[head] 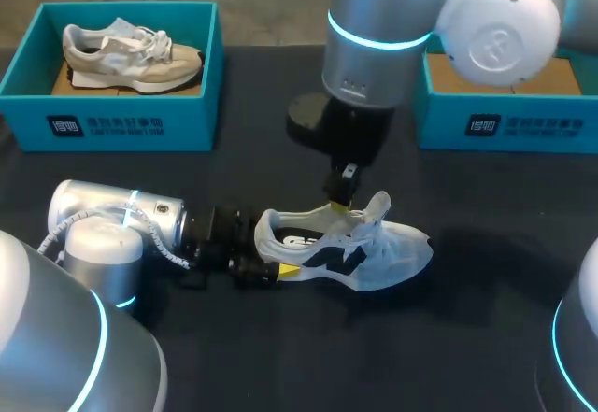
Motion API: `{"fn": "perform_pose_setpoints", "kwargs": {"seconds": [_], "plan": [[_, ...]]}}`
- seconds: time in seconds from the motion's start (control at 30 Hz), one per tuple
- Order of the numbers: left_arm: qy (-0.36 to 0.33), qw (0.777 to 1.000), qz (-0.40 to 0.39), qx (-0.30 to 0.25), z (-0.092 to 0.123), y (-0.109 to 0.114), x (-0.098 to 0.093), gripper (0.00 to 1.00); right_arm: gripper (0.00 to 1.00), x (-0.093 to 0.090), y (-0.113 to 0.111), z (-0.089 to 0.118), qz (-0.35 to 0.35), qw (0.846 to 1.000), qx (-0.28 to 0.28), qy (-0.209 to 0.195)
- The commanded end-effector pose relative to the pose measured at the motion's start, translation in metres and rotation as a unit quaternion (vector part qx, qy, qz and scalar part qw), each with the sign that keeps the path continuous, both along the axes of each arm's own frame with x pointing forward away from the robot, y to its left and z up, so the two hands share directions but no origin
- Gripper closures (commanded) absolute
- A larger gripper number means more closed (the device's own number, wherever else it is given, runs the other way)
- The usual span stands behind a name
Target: Take the shoe out of the shoebox, open the shoe tongue, remove and reinsert the insole, then place the shoe into the shoebox
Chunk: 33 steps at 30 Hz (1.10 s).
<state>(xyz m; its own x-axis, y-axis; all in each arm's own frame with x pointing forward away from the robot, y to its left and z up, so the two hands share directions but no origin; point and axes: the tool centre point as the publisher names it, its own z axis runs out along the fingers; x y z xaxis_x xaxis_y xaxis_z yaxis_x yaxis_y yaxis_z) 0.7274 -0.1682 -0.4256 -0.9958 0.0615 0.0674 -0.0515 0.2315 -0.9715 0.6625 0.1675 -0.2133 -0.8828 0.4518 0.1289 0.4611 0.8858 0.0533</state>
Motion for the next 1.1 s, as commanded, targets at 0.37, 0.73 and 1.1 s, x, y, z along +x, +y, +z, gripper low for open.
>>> {"fn": "perform_pose_setpoints", "kwargs": {"seconds": [0.37,0.73,1.1], "plan": [[0.0,1.0,0.001,0.0,0.0,0.0,0.0,1.0,1.0,0.024,0.034,-0.027,0.024,0.975,-0.186,-0.12],[0.0,1.0,0.001,0.0,0.0,0.0,0.0,1.0,1.0,0.025,0.037,-0.029,0.026,0.973,-0.198,-0.116],[0.0,1.0,0.001,0.0,0.0,0.0,0.0,1.0,1.0,0.04,0.032,-0.084,0.089,0.965,-0.142,-0.203]]}}
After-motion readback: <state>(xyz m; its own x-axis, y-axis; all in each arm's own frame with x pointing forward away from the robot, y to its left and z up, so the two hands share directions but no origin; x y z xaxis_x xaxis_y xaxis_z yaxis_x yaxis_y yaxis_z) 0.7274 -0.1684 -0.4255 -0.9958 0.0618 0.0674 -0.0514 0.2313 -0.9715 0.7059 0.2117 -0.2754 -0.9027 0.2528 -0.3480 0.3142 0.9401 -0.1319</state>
